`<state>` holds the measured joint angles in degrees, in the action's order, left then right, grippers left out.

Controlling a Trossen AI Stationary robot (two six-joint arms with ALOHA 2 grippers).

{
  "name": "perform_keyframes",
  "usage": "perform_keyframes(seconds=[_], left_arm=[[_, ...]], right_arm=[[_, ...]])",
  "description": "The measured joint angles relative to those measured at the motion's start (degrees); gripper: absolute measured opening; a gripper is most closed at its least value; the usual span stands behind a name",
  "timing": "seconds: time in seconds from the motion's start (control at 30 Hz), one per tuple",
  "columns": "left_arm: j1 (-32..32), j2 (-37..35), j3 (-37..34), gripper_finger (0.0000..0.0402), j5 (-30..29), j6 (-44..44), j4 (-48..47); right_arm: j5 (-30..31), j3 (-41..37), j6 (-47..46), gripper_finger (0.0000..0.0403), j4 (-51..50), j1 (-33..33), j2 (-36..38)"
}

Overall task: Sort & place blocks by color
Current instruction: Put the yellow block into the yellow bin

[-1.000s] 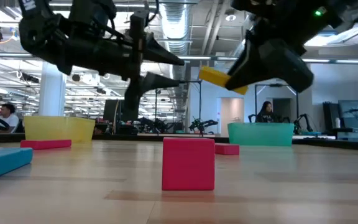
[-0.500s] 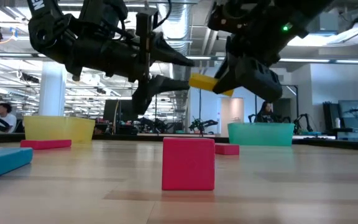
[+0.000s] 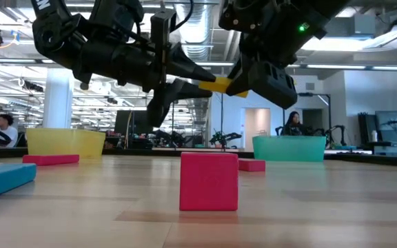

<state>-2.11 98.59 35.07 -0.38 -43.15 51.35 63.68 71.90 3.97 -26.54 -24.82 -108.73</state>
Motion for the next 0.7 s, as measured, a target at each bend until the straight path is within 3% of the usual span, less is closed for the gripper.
perform_keyframes(seconds=[0.17, 0.3, 0.43, 0.53, 0.7], left_arm=[[0.0, 0.0, 0.0, 0.0025, 0.3, 4.5, -0.1], [0.8, -0.9, 0.1, 0.0025, 1.1, 8.2, -2.8], [2.8, -5.2, -0.2, 0.0026, -2.3, 13.0, -16.7], [3.2, -12.7, 0.0, 0.0026, -11.1, 18.1, -29.0], [2.9, -27.2, -0.2, 0.0031, -33.1, 21.6, -53.4]], right_arm=[[0.1, 0.0, 1.0, 0.0103, 0.4, 0.0, 0.0], [0.1, 0.0, -2.2, 0.0138, 0.6, 0.3, 0.0], [1.6, 0.1, -8.6, 0.0185, -0.4, 0.2, 0.1], [1.4, 0.1, -14.2, 0.0213, -2.3, -0.3, 0.1], [1.1, 0.1, -22.5, 0.0230, -5.9, -0.6, 0.1]])
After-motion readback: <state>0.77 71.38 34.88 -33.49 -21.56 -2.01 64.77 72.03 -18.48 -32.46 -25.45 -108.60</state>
